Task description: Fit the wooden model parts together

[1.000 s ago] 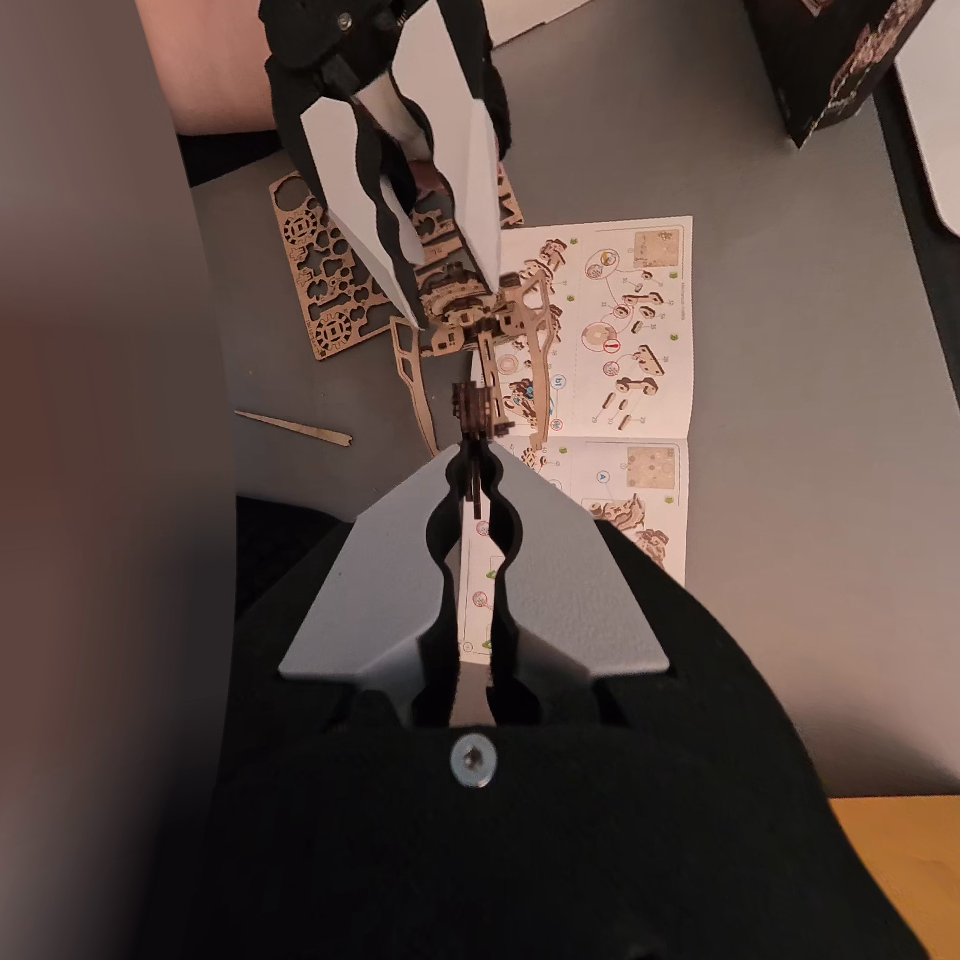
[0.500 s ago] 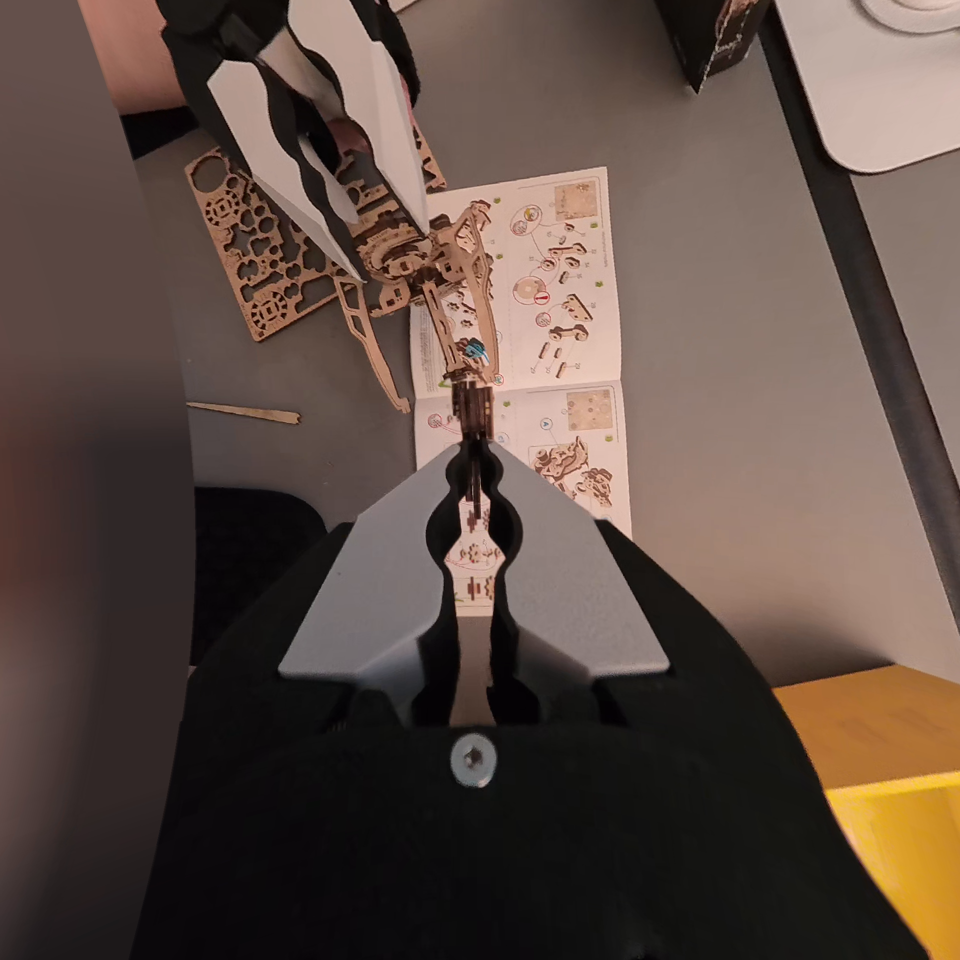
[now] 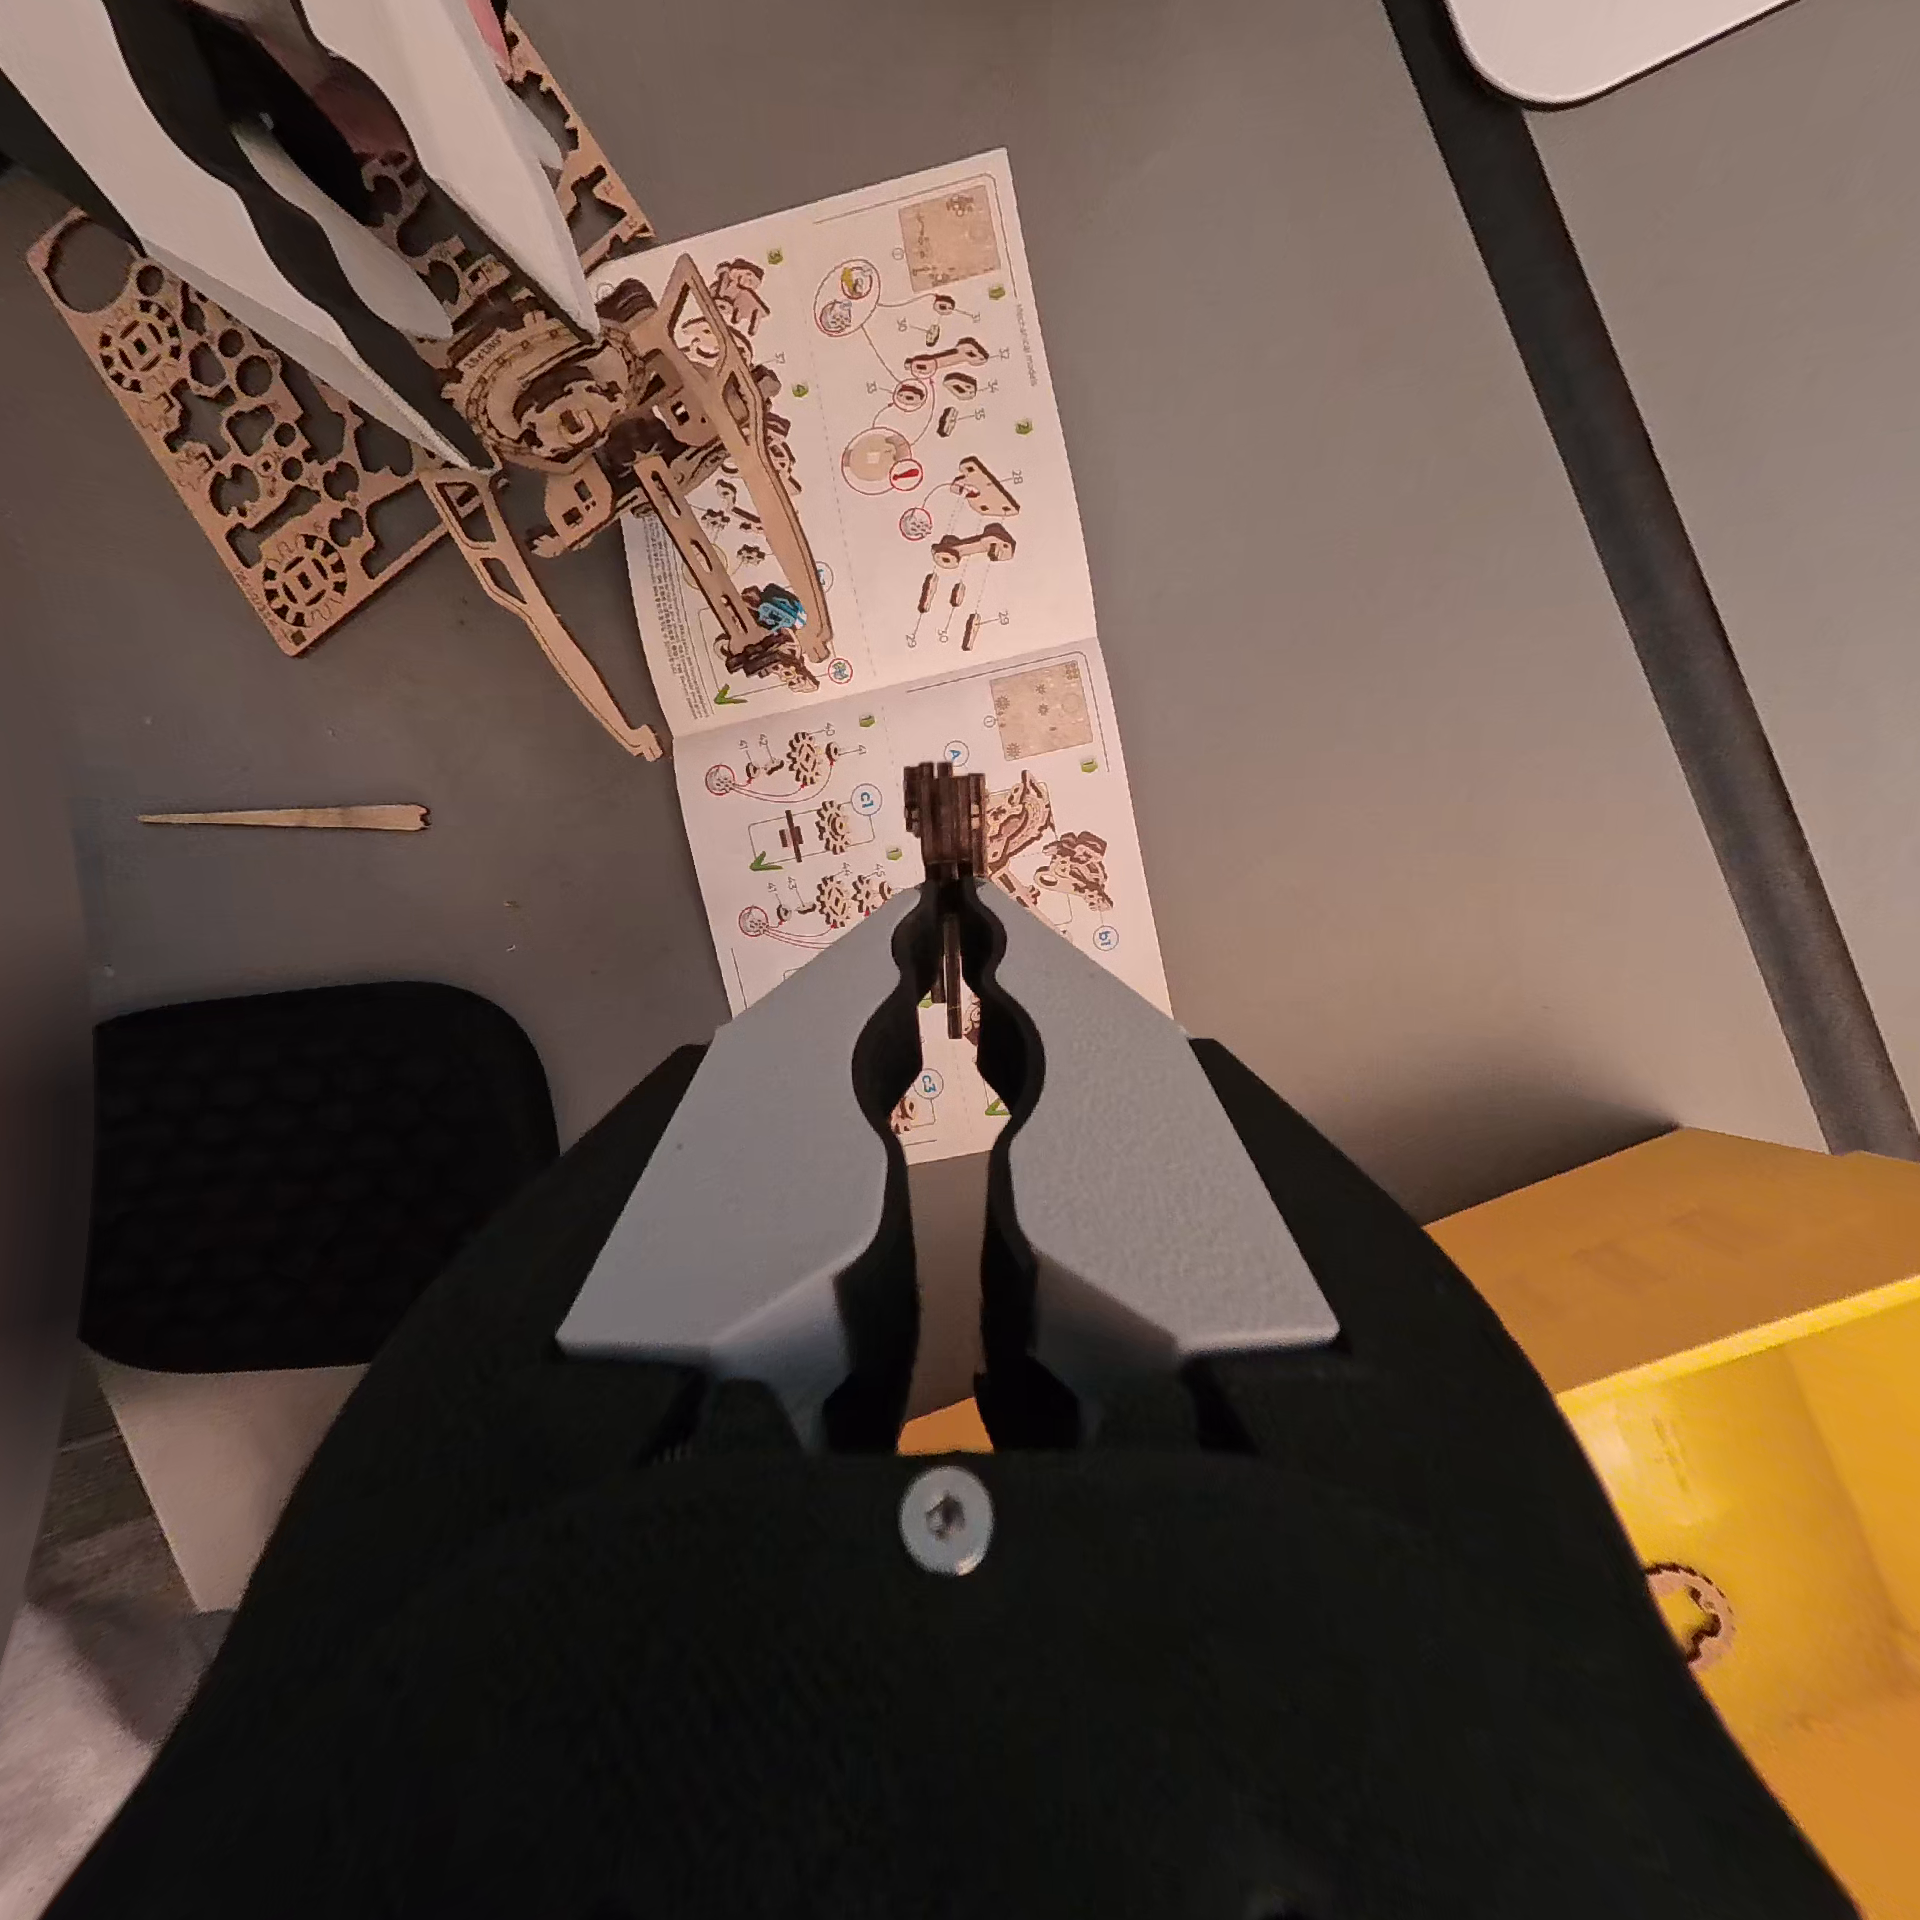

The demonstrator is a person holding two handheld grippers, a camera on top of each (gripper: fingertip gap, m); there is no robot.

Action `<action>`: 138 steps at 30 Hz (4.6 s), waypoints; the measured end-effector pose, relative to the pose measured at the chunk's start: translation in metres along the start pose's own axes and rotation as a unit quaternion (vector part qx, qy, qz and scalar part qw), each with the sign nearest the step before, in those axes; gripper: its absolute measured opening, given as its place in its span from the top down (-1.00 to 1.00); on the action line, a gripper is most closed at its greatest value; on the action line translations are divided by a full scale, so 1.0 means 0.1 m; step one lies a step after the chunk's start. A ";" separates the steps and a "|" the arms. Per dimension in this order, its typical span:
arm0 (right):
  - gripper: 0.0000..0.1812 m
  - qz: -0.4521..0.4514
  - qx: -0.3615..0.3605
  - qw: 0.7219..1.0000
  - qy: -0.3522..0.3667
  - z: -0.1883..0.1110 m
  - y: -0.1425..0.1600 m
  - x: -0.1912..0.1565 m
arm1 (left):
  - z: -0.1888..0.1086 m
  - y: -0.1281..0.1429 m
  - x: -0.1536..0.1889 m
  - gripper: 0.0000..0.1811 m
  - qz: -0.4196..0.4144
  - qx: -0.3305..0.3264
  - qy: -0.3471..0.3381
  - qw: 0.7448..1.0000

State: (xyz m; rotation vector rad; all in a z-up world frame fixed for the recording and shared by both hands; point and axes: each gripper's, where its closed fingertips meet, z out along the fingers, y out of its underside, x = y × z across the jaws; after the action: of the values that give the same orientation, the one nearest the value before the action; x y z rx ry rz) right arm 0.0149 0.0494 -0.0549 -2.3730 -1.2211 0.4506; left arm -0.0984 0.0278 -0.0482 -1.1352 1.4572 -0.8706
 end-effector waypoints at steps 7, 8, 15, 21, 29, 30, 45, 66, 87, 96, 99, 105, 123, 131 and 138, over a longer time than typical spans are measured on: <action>0.98 -0.027 -0.002 1.000 -0.005 -0.03 0.01 -0.05 | 0.02 0.02 0.03 0.69 0.000 -0.003 0.008 1.000; 0.98 -0.028 -0.004 1.000 -0.003 -0.03 0.02 -0.04 | 0.02 0.02 0.04 0.69 -0.001 -0.004 0.010 1.000; 0.98 -0.018 -0.018 1.000 0.008 -0.11 0.15 0.05 | 0.03 0.04 0.07 0.69 -0.003 -0.008 0.020 1.000; 0.98 -0.010 -0.023 0.999 0.022 -0.13 0.17 0.10 | 0.03 0.04 0.08 0.69 -0.005 -0.007 0.022 1.000; 0.98 -0.011 -0.030 0.999 0.012 -0.12 0.20 0.07 | 0.01 0.01 0.05 0.69 -0.013 0.002 0.020 1.000; 0.98 -0.011 -0.036 0.999 0.009 -0.10 0.22 0.06 | 0.01 0.01 0.05 0.69 -0.013 0.003 0.019 1.000; 0.98 -0.031 -0.124 0.991 -0.045 0.16 0.51 -0.06 | 0.00 0.00 0.05 0.69 -0.010 0.004 0.020 1.000; 0.98 0.038 -0.174 0.984 0.028 0.04 0.81 0.30 | -0.02 -0.01 0.04 0.69 -0.007 0.007 0.022 1.000; 0.99 -0.021 -0.253 0.943 -0.217 0.35 1.03 -0.54 | -0.02 -0.02 0.06 0.69 -0.007 0.007 0.025 1.000; 0.99 0.006 -0.265 0.933 -0.244 0.43 0.97 -0.73 | -0.02 -0.03 0.06 0.69 -0.006 0.010 0.026 1.000; 0.99 -0.016 -0.253 0.934 -0.252 0.45 0.89 -0.84 | -0.03 -0.04 0.07 0.70 -0.008 0.012 0.027 1.000; 0.99 0.059 -0.211 0.932 -0.287 0.45 0.76 -0.82 | -0.06 -0.13 0.11 0.69 -0.019 0.028 0.047 0.998; 0.98 0.072 -0.185 0.925 -0.323 0.62 0.77 -1.08 | 0.03 -0.03 0.18 0.69 -0.038 0.000 0.064 0.997; 0.97 0.089 -0.183 0.923 -0.327 0.66 0.80 -1.01 | 0.03 -0.02 0.19 0.69 -0.034 0.000 0.063 0.997; 0.97 0.075 -0.184 0.924 -0.326 0.65 0.81 -1.02 | -0.01 -0.06 0.17 0.69 -0.029 0.012 0.060 0.998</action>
State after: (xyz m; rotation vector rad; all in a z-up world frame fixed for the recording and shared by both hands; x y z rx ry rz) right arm -0.0173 -0.0614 -0.1432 -2.7521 -1.5033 1.2359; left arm -0.0979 0.0099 -0.0478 -1.1279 1.5130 -1.0098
